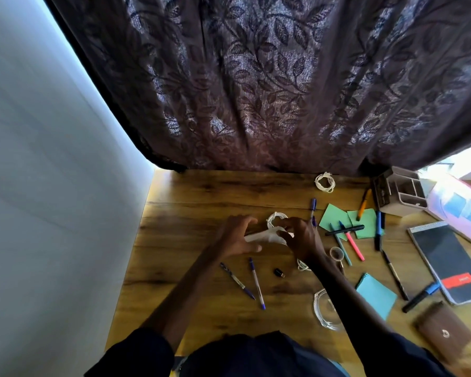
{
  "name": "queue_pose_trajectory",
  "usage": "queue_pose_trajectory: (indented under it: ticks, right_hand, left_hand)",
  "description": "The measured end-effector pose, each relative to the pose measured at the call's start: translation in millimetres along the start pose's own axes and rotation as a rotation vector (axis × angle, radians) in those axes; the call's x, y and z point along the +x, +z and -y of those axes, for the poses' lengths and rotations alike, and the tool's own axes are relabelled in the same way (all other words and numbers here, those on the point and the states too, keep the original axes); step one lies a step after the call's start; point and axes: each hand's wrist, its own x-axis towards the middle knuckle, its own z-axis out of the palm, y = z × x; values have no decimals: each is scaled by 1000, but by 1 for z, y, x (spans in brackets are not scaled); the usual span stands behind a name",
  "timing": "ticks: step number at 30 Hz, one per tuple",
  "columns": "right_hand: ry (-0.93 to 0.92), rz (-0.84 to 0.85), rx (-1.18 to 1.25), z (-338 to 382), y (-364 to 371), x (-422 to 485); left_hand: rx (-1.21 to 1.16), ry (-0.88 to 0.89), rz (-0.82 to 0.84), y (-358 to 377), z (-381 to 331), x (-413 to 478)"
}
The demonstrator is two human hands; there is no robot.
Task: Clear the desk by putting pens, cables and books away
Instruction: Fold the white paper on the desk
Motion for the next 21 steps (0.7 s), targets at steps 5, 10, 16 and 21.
queue_pose_trajectory:
  ticks: [5, 10, 16, 21]
  right_hand:
    - [-19, -10, -1, -1, 3, -6]
    - [-37, 7, 9, -3, 2, -11]
    - [1, 255, -41, -7, -4, -10]
    - [-11, 242, -38, -5, 3, -7]
  left_hand:
    - [26, -15, 32, 3, 1, -2]
    - [62, -12, 31, 6, -2, -4]
    - [139, 0, -7, 16, -3, -1]
    - [144, -4, -32, 21, -4, 4]
